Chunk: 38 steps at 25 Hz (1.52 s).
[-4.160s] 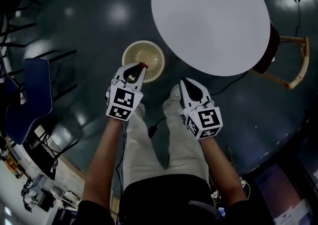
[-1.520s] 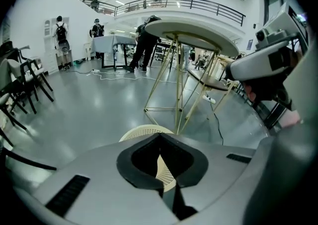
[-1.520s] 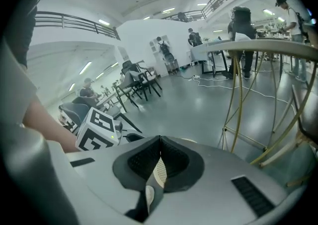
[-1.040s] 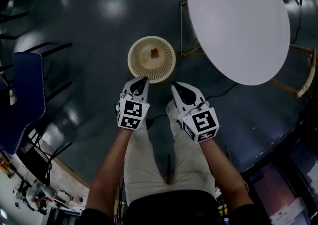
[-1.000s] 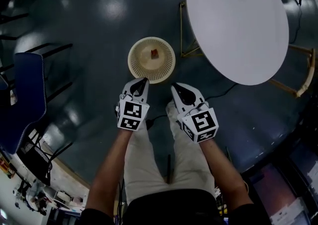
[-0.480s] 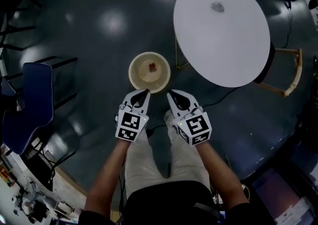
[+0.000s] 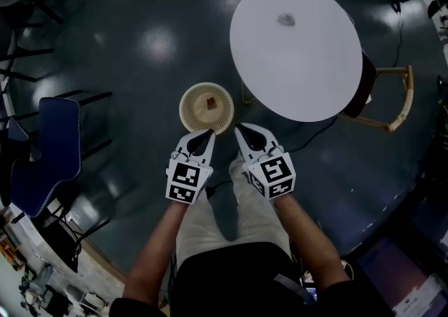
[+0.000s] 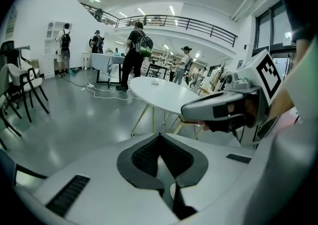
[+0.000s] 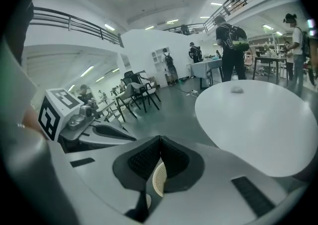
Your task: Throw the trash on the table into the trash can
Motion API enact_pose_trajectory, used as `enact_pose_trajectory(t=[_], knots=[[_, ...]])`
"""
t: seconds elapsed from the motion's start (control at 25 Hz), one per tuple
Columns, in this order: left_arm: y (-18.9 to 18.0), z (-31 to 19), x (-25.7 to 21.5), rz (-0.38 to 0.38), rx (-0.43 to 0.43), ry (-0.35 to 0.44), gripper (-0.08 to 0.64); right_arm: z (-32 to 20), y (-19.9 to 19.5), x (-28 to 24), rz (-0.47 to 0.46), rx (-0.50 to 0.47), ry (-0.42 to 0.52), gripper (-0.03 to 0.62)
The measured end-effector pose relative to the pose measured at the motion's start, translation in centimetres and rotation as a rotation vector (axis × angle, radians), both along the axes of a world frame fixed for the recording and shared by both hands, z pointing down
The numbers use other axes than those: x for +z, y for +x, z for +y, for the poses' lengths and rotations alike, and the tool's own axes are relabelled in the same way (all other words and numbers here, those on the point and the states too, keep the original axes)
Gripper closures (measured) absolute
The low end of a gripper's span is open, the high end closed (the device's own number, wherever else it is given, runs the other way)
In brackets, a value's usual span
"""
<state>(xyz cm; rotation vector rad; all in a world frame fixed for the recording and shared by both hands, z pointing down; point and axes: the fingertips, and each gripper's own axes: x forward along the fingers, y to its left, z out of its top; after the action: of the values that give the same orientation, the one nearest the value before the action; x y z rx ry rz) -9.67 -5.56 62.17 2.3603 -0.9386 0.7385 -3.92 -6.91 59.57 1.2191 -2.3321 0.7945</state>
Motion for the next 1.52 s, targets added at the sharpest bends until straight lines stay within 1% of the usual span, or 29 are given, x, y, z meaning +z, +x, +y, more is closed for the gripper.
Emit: enact_pose_trajectory(t=[0.16, 0.28, 0.44, 0.6, 0.76, 0.88, 0.92, 0.96, 1.0, 1.12, 1.28, 1.4, 1.52], knots=[[1.8, -0.8, -2.6, 0.035, -0.004, 0.037, 0.545, 0.2, 1.0, -1.1, 0.016, -0.012, -0.002, 0.574], [3.0, -1.2, -3.7, 0.053, -0.004, 0.058, 0.545, -1.2, 3.0, -1.6, 0.054, -0.01, 0.01, 0.574], [4.2, -2.0, -3.7, 0.062, -0.017, 0.054, 0.545, -5.3, 7.1, -2.1, 0.102, 0.013, 0.047, 0.572], [5.1, -2.3, -3.4, 0.073, -0.045, 0.04, 0.545, -9.4, 10.9, -2.7, 0.176, -0.002, 0.097, 0.572], [5.9, -2.9, -2.8, 0.075, -0.069, 0.032, 0.545, -14.3, 13.6, -2.5, 0.238, -0.029, 0.125, 0.571], [6.1, -3.7, -2.7, 0.08, -0.089, 0.018, 0.545, -18.1, 14.8, -2.1, 0.291, -0.031, 0.144, 0.566], [6.0, -3.8, -2.7, 0.081, -0.096, 0.013, 0.545, -19.3, 15.0, -1.8, 0.302, -0.03, 0.145, 0.543], [6.0, -4.0, -2.7, 0.081, -0.104, 0.011, 0.545, -20.4, 15.2, -1.5, 0.31, -0.028, 0.142, 0.495], [6.0, -4.3, -2.6, 0.079, -0.111, 0.011, 0.545, -21.5, 15.5, -1.0, 0.318, -0.024, 0.136, 0.473], [6.0, -5.2, -2.3, 0.073, -0.131, 0.012, 0.545, -24.9, 16.7, 0.6, 0.355, -0.006, 0.12, 0.437], [6.2, -5.6, -1.9, 0.075, -0.153, -0.004, 0.545, -28.7, 17.9, 2.3, 0.405, 0.028, 0.1, 0.366], [6.2, -5.9, -1.6, 0.072, -0.157, -0.013, 0.545, -30.7, 19.0, 3.6, 0.441, 0.055, 0.064, 0.347], [6.1, -6.1, -1.1, 0.068, -0.169, -0.024, 0.545, -32.1, 20.0, 4.6, 0.447, 0.095, 0.033, 0.344]])
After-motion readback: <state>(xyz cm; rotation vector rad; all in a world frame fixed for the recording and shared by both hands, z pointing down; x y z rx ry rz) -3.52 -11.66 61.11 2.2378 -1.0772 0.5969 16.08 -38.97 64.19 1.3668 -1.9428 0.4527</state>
